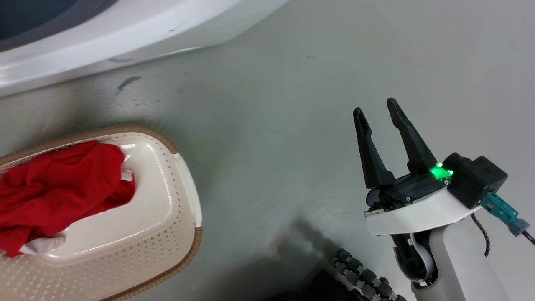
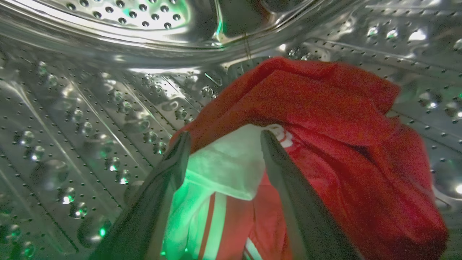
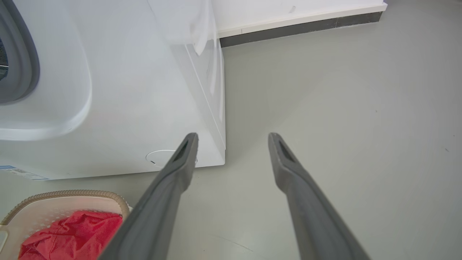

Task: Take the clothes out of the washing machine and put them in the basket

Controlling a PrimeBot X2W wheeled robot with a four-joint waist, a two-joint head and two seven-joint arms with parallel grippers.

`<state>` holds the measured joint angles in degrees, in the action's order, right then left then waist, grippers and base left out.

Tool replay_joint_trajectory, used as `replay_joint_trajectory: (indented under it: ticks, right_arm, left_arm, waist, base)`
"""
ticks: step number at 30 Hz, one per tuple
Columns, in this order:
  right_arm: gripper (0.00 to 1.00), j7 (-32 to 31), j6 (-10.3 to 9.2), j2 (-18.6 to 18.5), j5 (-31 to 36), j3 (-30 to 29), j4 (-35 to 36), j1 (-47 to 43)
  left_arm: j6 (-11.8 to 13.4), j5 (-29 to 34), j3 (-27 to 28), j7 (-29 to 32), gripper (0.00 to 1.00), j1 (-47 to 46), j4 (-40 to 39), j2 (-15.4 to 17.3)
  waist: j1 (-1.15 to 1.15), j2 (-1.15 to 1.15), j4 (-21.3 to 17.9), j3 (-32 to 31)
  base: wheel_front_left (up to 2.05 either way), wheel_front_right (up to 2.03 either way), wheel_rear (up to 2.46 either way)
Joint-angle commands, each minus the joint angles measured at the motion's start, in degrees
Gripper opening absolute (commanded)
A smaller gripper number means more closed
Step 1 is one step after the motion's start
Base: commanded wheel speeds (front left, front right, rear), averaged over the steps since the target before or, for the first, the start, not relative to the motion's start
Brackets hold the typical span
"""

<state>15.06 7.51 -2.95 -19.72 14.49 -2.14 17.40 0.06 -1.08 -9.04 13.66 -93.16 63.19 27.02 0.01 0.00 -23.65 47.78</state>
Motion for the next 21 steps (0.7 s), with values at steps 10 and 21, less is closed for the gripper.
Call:
replay_joint_trajectory:
  ticks: [10, 21]
  right_arm:
    - [1.00, 0.1, -0.04, 0.1, -2.0, 2.3, 0.9, -0.5]
    - [1.00, 0.1, -0.04, 0.1, -3.4, 3.7, 1.3, -1.1]
  left_arm:
    - [0.8, 0.1, -1.1, 13.1, 1.00, -2.8, 2.7, 2.1]
    - [3.4, 0.1, -2.3, 21.1, 0.00, -0.6, -0.3, 2.5]
  waist:
    - [-0.01, 0.00, -3.3, 2.0]
    - [-0.01, 0.00, -4.3, 1.2]
  base:
    - [0.00, 0.00, 0.00]
    - [0.00, 0.00, 0.00]
